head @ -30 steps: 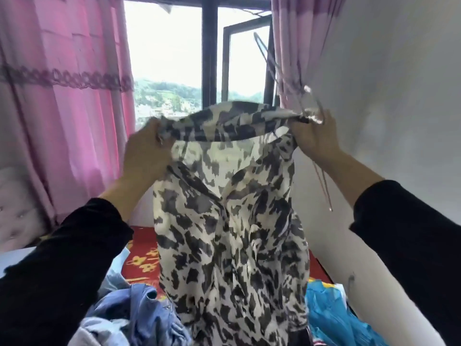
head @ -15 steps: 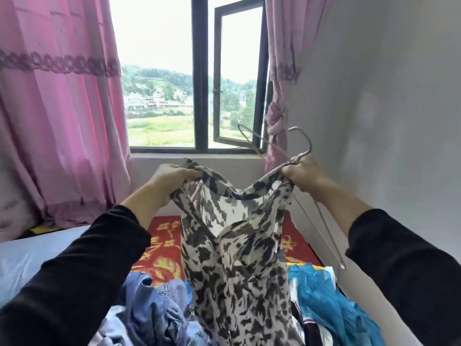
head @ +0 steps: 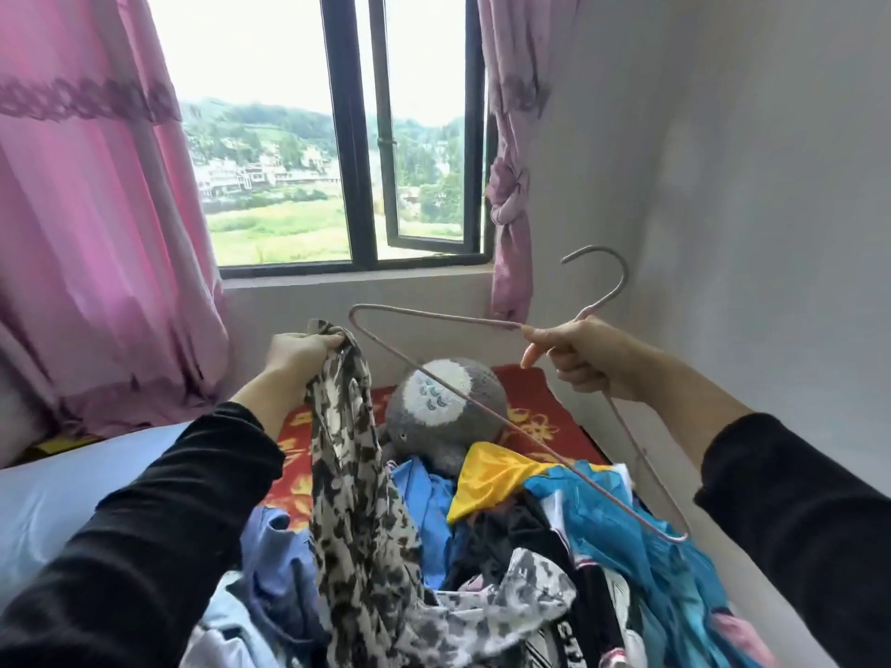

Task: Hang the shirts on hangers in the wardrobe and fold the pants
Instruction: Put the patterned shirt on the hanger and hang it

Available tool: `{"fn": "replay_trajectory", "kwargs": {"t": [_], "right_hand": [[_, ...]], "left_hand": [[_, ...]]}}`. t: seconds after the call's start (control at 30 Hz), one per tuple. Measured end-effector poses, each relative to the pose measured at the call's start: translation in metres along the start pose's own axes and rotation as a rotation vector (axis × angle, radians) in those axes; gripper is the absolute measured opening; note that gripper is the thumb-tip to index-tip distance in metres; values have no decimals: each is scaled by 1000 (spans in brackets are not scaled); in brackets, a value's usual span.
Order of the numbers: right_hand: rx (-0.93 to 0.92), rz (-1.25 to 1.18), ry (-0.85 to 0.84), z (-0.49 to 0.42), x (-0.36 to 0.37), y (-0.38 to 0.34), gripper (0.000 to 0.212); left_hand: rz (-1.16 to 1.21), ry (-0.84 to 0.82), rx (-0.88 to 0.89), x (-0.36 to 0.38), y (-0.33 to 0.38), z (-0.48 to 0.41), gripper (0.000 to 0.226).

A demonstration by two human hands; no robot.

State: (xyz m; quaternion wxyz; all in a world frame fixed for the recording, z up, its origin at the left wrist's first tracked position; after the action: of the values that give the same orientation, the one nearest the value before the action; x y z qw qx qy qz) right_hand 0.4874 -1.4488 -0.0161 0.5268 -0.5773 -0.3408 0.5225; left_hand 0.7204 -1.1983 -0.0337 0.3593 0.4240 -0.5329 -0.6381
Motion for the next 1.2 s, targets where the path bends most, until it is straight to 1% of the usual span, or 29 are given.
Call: {"fn": "replay_trajectory", "kwargs": {"t": [0.1, 0.2, 0.33, 0.47, 0.6, 0.67, 0.77, 0.83, 0.87, 0.9, 0.93, 0.97, 1.0, 1.07, 1.1, 1.13, 1.2], "right_hand": [[91, 26, -89, 2, 13, 18, 42], [117, 48, -127, -4, 28, 23, 40], [90, 95, -71, -18, 48, 19, 38], [56, 180, 19, -32, 73, 16, 36], [-18, 115, 139, -40, 87, 7, 27], [-52, 58, 193, -41, 87, 0, 19], [-89, 93, 246, -39, 81, -9, 22], [-117, 129, 246, -36, 80, -13, 21], [-136, 124, 246, -35, 79, -15, 20], [-152, 111, 249, -34, 78, -16, 20], [-162, 99, 249, -33, 78, -16, 21], [-167, 90, 245, -32, 79, -16, 21], [-166, 83, 239, -30, 80, -16, 20], [-158, 65, 232, -27, 82, -15, 20], [-152, 58, 224, -25, 84, -14, 20], [-149, 46, 201, -23, 87, -13, 21], [-144, -45, 78, -18, 98, -10, 22]], "left_hand": [[37, 40, 26, -7, -3, 0, 15], [25, 21, 51, -2, -2, 3, 15], [-55, -33, 136, 10, 11, 14, 19], [-16, -156, 185, 31, 26, 32, 22], [-184, -304, 264, 51, 40, 52, 30], [-267, -328, 316, 52, 43, 59, 32], [-339, -353, 359, 51, 43, 64, 26], [-362, -430, 353, 53, 40, 68, 28], [-373, -470, 377, 55, 40, 71, 30], [-384, -481, 429, 57, 43, 73, 30], [-418, -454, 500, 56, 46, 74, 28], [-489, -415, 560, 57, 48, 74, 29], [-587, -403, 596, 60, 48, 76, 36], [-769, -438, 626, 72, 40, 79, 51], [-826, -437, 657, 77, 37, 80, 51], [-849, -419, 697, 80, 37, 81, 44], [-825, -402, 747, 82, 39, 80, 30]]}}
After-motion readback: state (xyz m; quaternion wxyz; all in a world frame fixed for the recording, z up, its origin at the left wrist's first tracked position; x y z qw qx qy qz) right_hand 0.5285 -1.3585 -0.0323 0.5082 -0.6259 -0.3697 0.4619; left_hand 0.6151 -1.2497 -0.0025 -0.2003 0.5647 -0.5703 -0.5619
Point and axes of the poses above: each hand's wrist, its own z-axis away from the middle knuckle, its own x-axis out of the palm, y = z × x, the point moved 8 cm from there along -z, towards the middle knuckle, and after that the axes turned 6 degrees about -y, right-handed, at the moved point
